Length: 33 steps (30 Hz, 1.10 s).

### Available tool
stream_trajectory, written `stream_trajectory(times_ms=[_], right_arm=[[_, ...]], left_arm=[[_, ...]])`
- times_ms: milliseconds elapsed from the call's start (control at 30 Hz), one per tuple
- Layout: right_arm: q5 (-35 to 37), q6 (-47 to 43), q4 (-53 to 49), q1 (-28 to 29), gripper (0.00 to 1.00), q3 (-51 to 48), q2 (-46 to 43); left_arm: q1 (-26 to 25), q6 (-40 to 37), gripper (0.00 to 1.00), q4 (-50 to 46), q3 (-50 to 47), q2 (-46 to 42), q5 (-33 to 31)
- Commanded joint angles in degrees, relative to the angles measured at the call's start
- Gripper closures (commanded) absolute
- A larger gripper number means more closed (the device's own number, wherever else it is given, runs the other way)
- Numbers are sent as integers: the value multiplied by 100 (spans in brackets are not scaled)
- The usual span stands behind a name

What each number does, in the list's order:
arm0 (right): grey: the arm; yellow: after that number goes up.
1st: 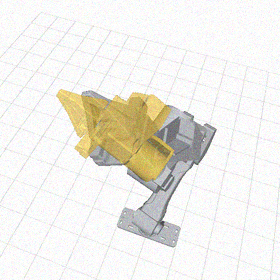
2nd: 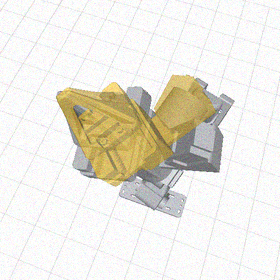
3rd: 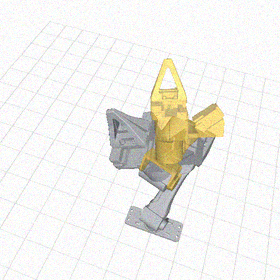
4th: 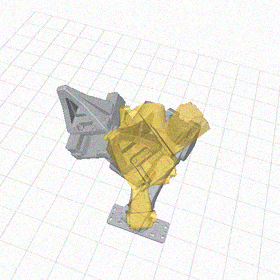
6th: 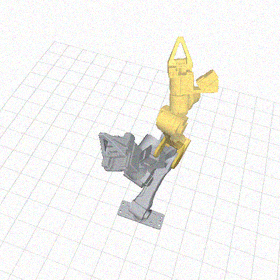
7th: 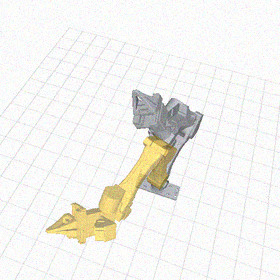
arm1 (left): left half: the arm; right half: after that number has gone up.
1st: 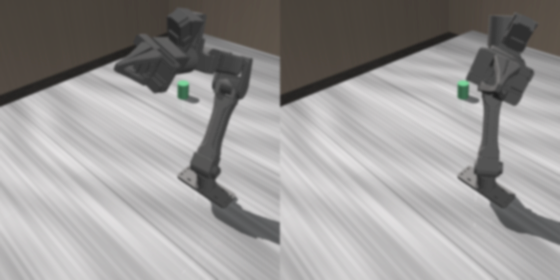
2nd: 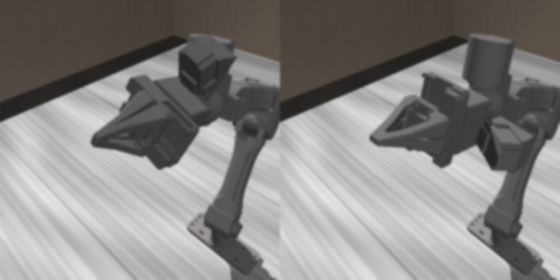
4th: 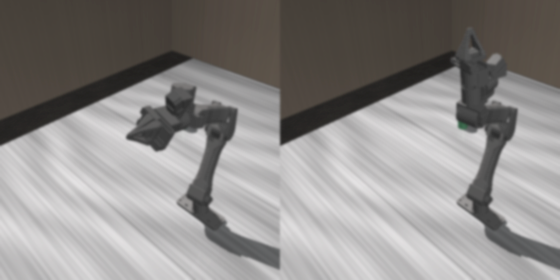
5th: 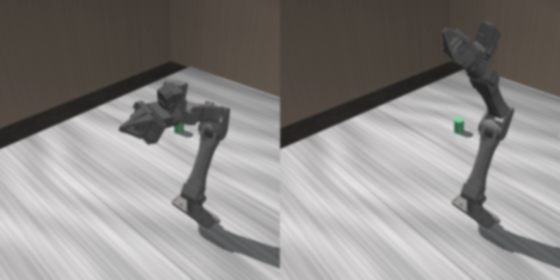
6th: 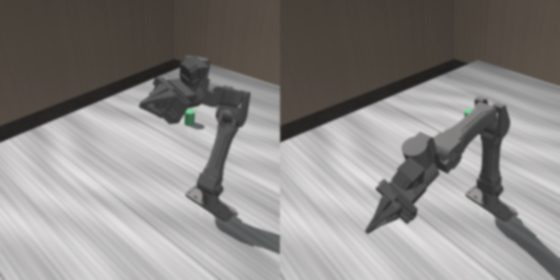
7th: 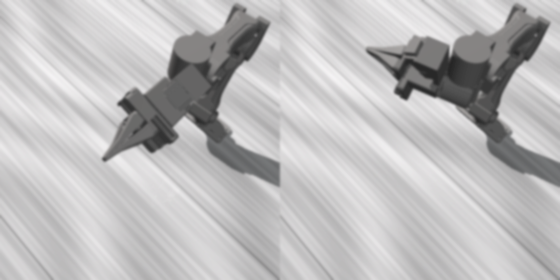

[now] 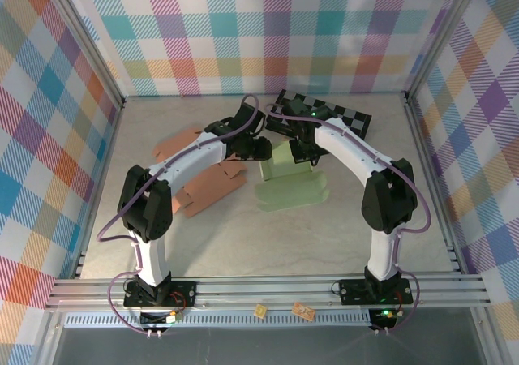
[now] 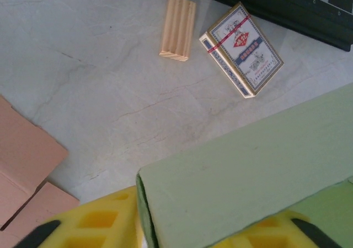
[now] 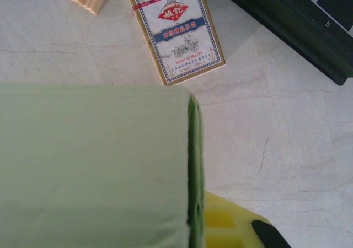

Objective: Fold the paper box

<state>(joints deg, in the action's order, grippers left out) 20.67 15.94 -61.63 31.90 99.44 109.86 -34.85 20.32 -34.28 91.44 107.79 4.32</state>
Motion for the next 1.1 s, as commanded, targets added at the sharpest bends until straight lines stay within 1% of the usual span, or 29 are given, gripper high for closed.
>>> stream_trajectory(times_ms=[0,33,67,167,300,400,433,467,500,633,733,767,900,1067], right_arm=[[-102,119,-250,44,100,219,-50],[-113,128,-254,41,100,241,-59],[-133,134,-255,44,100,251,-74],[-158,175,-286,44,100,290,-110],[-193,286,-342,40,100,297,-175],[-243,356,-327,53,100,207,-244],[-247,373,-309,52,100,155,-255],[-254,385,-292,53,100,94,-263],[-257,400,-263,53,100,39,-265],[-315,510,-122,53,100,-208,-275],[-373,614,-83,83,100,-296,-195],[-407,656,-58,97,100,-332,-166],[-566,836,-10,145,100,-505,-63],[-829,1016,84,233,100,-760,89]], left_arm=[[-46,-168,84,100,-182,-305,-164],[-48,-175,93,115,-243,-325,-256],[-48,-169,95,121,-273,-337,-336],[-80,-192,97,48,-233,-295,-442],[-186,-226,100,-9,-227,-293,-752],[-202,-215,100,35,-280,-286,-731],[-196,-209,94,44,-281,-268,-701],[-202,-200,85,28,-287,-235,-670],[-204,-184,83,26,-293,-208,-649],[-206,-137,88,61,-327,-69,-555],[-215,-98,98,61,-337,67,-557],[-223,-75,100,46,-337,112,-585],[-284,-9,100,-55,-363,285,-632],[-355,267,100,28,-650,441,-493]])
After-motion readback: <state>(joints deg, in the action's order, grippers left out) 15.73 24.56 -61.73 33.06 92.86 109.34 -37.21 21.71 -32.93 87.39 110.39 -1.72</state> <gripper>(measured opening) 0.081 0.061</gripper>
